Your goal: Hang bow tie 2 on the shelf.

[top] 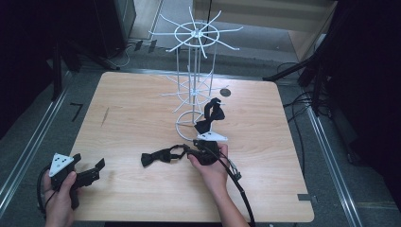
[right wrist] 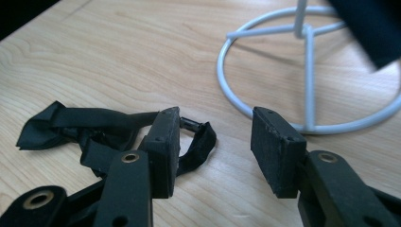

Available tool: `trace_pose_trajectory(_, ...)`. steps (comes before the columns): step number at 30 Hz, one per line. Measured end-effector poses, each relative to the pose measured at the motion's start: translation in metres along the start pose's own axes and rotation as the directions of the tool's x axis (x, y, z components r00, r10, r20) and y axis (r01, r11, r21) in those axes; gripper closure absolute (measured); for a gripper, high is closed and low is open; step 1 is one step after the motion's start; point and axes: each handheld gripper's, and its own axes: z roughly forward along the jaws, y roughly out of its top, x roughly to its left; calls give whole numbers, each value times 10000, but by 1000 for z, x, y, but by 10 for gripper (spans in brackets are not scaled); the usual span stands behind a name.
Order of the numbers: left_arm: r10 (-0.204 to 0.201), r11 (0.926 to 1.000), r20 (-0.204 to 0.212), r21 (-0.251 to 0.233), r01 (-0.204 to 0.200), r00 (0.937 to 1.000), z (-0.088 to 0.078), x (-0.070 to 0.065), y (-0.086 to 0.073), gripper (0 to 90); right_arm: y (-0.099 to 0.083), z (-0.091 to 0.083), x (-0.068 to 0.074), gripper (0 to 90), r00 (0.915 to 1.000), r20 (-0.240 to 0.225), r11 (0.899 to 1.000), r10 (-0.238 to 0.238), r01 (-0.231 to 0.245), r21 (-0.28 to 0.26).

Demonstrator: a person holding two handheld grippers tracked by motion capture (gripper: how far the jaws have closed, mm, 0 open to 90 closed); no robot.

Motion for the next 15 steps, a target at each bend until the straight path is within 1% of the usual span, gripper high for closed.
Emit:
trace_pose_trajectory(3,-30,10000,40,22,29,10000,0,1,0,83,-1,5,1,537,10000,-31,9999,-57,57,96)
trace_pose_trajectory(4,-21,10000,14,34,21,10000,0,0,0,83,-3,9,1,538,10000,43,9997,11,-12,236)
trace_pose_trajectory(6,-37,10000,10,1,37,10000,1,0,0,83,-4,12,0,555,9998,85,9994,168,-170,295)
trace_pose_trajectory(7,-16,10000,17,0,16,10000,1,0,0,83,-4,12,0,555,9998,85,9994,168,-170,295)
trace_pose_trajectory(9,-45,10000,21,-25,45,10000,0,0,0,83,-5,15,-2,587,9993,85,9986,367,-370,384)
trace_pose_trajectory(11,-88,10000,44,-17,88,10000,0,0,0,84,-5,17,-1,632,9993,73,9983,354,-357,458)
trace_pose_trajectory(15,27,10000,50,61,-27,10000,0,-2,0,84,-6,19,3,708,9999,128,9982,76,-84,595)
